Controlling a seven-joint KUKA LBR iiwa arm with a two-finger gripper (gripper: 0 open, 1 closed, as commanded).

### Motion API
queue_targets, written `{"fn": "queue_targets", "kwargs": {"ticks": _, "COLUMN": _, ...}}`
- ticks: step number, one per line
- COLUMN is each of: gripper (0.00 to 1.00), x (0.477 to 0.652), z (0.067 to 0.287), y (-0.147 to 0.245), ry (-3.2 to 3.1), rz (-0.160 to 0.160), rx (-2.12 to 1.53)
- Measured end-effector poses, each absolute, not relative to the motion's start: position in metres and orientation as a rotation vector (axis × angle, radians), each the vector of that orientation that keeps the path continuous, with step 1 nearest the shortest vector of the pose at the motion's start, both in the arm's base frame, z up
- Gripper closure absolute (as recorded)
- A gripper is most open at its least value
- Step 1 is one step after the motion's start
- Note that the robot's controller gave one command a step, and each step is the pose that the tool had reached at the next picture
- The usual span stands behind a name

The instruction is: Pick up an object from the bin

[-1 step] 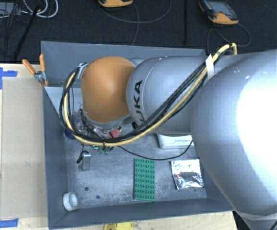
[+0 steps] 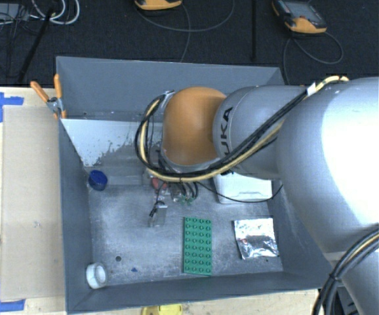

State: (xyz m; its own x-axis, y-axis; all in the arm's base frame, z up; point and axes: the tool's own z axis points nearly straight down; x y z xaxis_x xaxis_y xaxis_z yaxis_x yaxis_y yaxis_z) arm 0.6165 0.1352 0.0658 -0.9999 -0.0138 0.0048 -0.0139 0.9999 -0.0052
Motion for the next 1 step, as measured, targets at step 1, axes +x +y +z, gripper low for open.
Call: {"fn": "queue_targets", "kwargs": {"ticks": 1, "gripper": 0.00, "x": 0.5558, "z": 0.0997, "y": 0.0526, "ry": -3.098, "rz": 0.003, "rx": 0.505}}
